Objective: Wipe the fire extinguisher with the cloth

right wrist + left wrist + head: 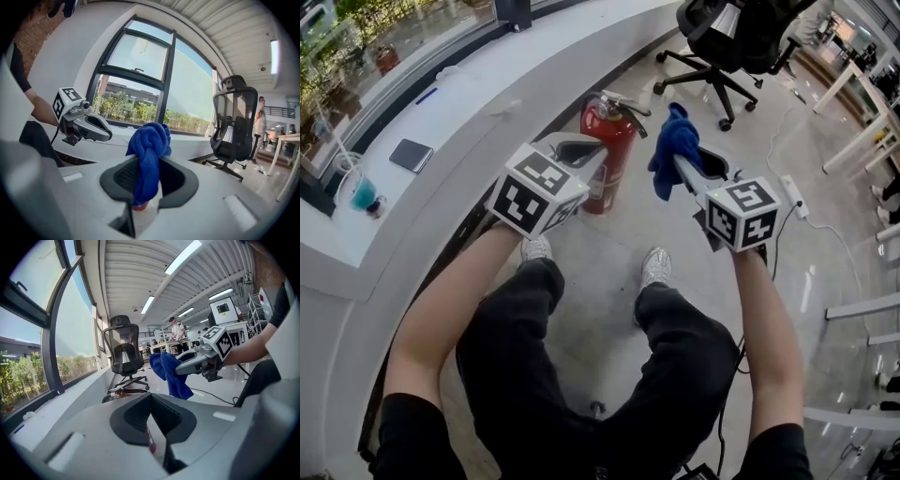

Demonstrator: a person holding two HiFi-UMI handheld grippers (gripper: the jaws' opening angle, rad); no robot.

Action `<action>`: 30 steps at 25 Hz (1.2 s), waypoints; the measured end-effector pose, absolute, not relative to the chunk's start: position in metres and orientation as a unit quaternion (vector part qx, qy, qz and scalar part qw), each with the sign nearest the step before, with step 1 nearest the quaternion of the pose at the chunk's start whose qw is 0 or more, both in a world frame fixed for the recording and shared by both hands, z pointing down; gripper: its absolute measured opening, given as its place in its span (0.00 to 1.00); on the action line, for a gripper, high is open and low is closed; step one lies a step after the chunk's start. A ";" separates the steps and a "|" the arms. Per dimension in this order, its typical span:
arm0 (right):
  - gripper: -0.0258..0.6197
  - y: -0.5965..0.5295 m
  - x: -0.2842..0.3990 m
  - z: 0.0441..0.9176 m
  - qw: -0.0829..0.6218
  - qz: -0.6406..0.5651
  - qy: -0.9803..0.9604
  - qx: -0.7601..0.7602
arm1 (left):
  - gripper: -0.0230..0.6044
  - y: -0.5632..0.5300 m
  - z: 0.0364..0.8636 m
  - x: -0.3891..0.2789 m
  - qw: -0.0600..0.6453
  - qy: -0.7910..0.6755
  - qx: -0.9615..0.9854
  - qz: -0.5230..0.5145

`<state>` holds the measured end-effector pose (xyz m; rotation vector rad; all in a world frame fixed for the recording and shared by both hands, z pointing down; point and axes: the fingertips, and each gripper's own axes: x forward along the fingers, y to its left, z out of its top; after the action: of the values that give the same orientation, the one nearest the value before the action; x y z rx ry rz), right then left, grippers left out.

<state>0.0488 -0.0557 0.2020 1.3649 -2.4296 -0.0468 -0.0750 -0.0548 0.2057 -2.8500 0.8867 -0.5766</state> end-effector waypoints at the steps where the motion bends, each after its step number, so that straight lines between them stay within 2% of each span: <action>1: 0.18 -0.062 0.050 0.201 0.173 -0.017 -0.857 0.485 | 0.05 -0.059 0.207 -0.073 0.050 0.289 -0.937 -0.189; 11: 0.18 -0.111 0.040 0.166 0.155 -0.056 -0.864 0.476 | 0.05 -0.101 0.214 -0.069 0.050 0.274 -0.940 -0.200; 15: 0.18 -0.141 0.025 0.157 0.191 -0.065 -0.875 0.441 | 0.05 -0.130 0.210 -0.070 0.053 0.267 -0.939 -0.209; 21: 0.18 -0.172 -0.006 0.190 0.278 -0.054 -0.907 0.312 | 0.05 -0.164 0.225 -0.071 0.064 0.247 -0.940 -0.227; 30: 0.18 -0.219 -0.044 0.211 0.329 -0.038 -0.917 0.222 | 0.05 -0.190 0.253 -0.073 0.044 0.228 -0.945 -0.232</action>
<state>-0.0441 -0.2192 0.2107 0.5800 -2.4010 -0.0982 -0.0734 -0.1899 0.2528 -2.8867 0.6954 -0.7104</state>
